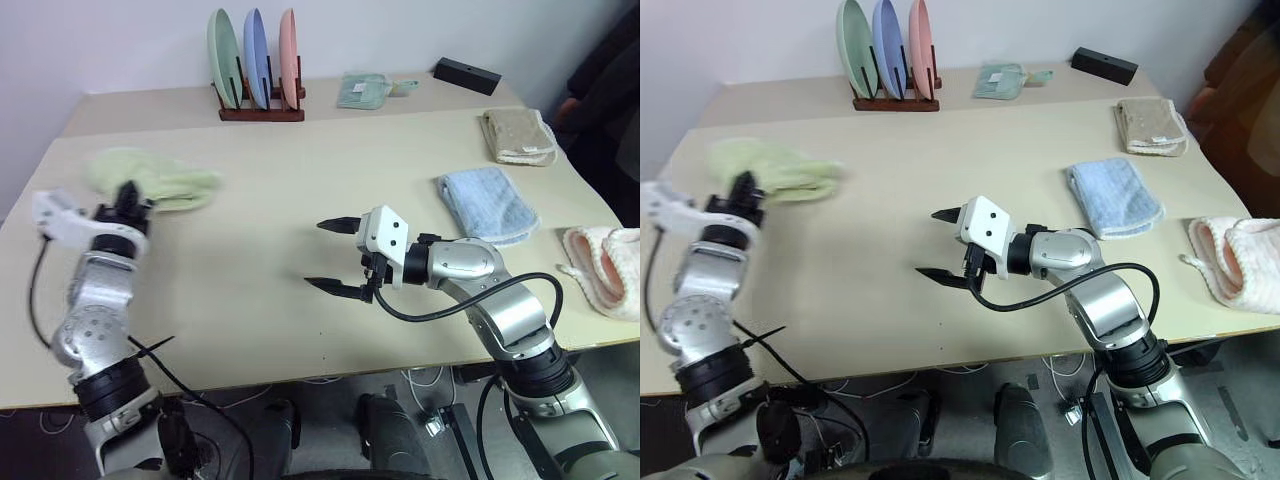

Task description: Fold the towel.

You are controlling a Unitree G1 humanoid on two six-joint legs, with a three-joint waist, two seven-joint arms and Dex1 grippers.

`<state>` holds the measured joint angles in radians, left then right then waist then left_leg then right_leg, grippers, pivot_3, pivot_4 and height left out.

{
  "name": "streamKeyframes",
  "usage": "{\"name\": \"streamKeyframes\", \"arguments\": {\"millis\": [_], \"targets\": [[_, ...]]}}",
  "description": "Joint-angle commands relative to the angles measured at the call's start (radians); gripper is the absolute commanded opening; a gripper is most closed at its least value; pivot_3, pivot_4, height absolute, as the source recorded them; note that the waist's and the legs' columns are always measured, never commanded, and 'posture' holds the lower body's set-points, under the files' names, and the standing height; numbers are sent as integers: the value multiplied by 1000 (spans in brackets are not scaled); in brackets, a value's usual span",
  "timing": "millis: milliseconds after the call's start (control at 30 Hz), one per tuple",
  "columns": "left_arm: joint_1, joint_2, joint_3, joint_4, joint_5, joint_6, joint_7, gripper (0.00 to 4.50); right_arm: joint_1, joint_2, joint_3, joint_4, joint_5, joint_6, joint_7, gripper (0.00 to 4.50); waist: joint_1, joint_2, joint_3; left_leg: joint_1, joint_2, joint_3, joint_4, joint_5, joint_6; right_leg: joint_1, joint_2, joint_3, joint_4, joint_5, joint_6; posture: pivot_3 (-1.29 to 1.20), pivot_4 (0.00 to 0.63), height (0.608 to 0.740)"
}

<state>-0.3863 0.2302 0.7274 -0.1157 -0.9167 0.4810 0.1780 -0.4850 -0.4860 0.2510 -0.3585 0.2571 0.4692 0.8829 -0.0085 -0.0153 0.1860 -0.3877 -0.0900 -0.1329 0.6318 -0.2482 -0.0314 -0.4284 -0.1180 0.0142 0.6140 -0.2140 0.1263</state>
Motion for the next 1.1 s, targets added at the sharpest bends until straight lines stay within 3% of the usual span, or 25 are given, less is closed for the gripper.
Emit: {"name": "streamKeyframes", "arguments": {"millis": [33,200,333,533,667,767,900,1100], "targets": [[41,-28,89,15,0,-88,87,21,-13,0,-7,-20,5,-32,5,4500,2,-1,0,0,0,0,0,0,0,0,0,0,0,0,0,0,150,740],[161,-134,101,-67,-38,-114,175,21,-7,-13,-7,3,-6,-58,17,4500,14,-4,-1,-1,0,0,1,0,1,1,0,0,-1,0,1,0,150,740],[218,-189,84,-137,-75,-133,201,1468,-9,-15,-9,24,-11,-75,26,4500,21,-9,-1,-1,0,0,2,0,0,1,1,-1,-1,0,1,0,150,740],[277,-193,83,-230,-127,-149,258,4476,-21,-12,-6,56,-19,-98,41,4500,21,-9,-1,-1,0,0,2,0,0,1,1,0,-1,0,1,0,150,740],[325,-121,115,-296,-115,-177,254,4476,-28,-30,-27,84,-15,-115,61,4500,19,-9,-1,-1,0,0,1,0,0,1,1,0,-1,0,0,0,150,740],[358,15,82,-323,-58,-150,183,4476,-42,-33,-45,115,-9,-114,56,4500,20,-9,-1,-1,0,1,1,0,0,1,2,0,-1,0,0,0,150,740],[423,289,-184,-388,153,-46,-40,4476,-67,-25,-103,192,-4,-111,7,4500,28,-9,-1,-1,-1,3,1,0,0,2,2,-1,-1,0,-2,0,150,740],[393,448,-628,-417,450,-90,-320,4476,-68,-19,-209,334,-37,-93,-139,4500,18,-8,-1,0,-1,5,-1,0,1,1,1,0,-2,-1,-3,0,150,740]]}}
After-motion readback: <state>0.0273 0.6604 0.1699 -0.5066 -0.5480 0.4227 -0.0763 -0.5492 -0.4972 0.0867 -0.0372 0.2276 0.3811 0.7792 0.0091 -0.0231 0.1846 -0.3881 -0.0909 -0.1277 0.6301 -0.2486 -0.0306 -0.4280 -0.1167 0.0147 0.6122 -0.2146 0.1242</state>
